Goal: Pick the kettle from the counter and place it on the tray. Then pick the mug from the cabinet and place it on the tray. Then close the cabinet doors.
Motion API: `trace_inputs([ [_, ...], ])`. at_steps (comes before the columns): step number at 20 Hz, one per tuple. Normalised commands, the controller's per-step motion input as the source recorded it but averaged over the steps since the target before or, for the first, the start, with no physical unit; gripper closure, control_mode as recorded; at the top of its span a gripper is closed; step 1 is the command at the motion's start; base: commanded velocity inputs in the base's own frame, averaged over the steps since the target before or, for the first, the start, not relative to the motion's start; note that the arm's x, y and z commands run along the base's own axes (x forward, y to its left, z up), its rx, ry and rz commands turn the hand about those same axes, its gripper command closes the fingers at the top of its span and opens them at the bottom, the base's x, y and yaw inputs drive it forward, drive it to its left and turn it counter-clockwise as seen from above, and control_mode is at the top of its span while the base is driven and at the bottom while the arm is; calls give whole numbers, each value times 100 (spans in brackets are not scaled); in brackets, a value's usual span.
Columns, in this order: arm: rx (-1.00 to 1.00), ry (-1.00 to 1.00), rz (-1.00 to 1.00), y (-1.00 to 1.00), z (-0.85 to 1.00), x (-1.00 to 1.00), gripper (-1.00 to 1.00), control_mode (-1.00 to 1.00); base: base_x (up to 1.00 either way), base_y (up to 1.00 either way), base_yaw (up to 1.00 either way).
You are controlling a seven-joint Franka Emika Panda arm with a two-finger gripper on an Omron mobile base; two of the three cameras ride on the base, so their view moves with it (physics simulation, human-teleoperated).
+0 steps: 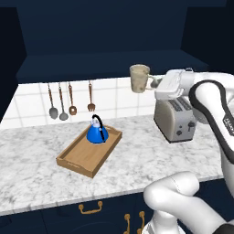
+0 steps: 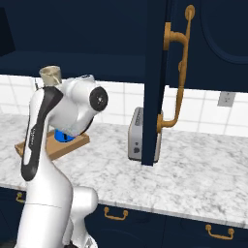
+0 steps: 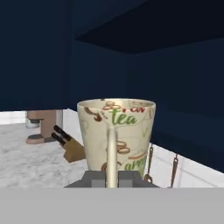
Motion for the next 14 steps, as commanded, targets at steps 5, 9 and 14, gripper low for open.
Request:
trace_inputs([
  [5,0,0,38,16,-59,-63,100,-100,0,0,0],
  [9,0,0,38,15,-66,-54,100,-100,0,0,0],
  [14,0,0,34,19,-70,-39,100,-100,0,0,0],
])
